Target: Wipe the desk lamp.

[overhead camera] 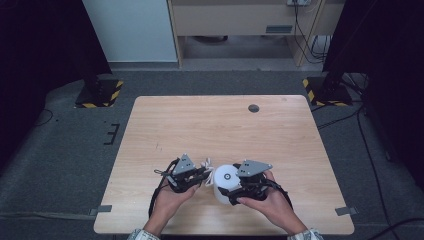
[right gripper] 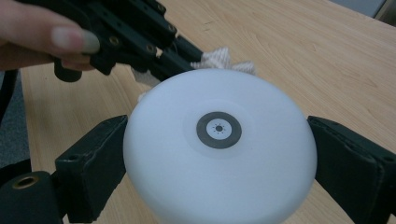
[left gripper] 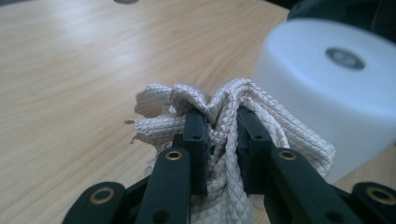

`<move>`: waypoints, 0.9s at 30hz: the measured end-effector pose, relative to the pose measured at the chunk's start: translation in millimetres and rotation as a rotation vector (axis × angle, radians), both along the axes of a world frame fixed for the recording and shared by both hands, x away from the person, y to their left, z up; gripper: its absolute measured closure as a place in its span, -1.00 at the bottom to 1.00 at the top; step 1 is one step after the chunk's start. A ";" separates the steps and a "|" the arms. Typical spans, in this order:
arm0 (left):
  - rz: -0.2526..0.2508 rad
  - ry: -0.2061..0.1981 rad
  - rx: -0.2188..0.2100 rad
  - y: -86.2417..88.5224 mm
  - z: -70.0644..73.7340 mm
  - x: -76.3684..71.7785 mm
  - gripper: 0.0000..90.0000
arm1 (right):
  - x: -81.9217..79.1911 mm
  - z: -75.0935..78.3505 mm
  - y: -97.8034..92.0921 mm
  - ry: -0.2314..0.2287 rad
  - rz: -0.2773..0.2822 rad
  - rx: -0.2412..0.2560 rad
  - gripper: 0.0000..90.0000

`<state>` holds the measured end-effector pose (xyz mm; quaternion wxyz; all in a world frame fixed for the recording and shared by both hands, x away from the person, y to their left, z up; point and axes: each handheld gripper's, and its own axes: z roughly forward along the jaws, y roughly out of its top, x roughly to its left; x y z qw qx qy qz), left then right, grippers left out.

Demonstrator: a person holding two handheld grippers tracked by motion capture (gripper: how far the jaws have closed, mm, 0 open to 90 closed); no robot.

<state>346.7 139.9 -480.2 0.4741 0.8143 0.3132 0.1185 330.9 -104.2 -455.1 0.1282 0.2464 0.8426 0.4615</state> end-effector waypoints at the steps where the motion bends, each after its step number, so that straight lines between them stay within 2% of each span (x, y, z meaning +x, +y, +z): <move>1: -0.008 0.003 0.026 -1.8 -4.6 -0.8 0.68 | 0.0 0.0 -0.1 0.000 0.001 0.000 -0.79; 3: -0.021 0.014 0.074 -4.1 -11.6 -2.3 0.68 | 0.3 -0.3 -0.1 -0.002 0.002 0.000 -0.79; 6: -0.026 0.034 0.107 -5.7 -19.3 -2.3 0.68 | 0.4 -0.9 -0.3 -0.006 0.002 0.002 -0.79; 8: -0.023 0.031 0.105 -5.9 -18.0 -1.8 0.68 | 0.3 -1.6 -0.5 -0.008 0.002 0.006 -0.79; 10: -0.014 0.018 0.076 -4.5 -13.2 -2.0 0.69 | 0.5 -2.1 -0.5 -0.005 0.002 0.007 -0.79; 11: -0.008 0.011 0.046 -3.1 -8.0 -2.8 0.69 | 0.6 -2.2 -0.5 -0.004 0.002 0.007 -0.79; 15: 0.002 -0.030 -0.011 1.1 9.8 -7.7 0.69 | 1.1 -2.5 -0.2 0.001 0.003 0.006 -0.79; 18: -0.003 -0.047 0.009 -1.2 13.4 -6.2 0.68 | 1.0 -2.6 0.0 0.000 0.004 0.004 -0.79; 22: 0.002 -0.025 0.010 -5.7 7.8 2.0 0.68 | 0.2 -2.8 -0.2 -0.002 0.001 0.003 -0.79; 27: -0.013 0.020 0.064 -8.6 -9.5 5.8 0.69 | 1.4 -2.8 0.0 0.002 0.005 0.001 -0.79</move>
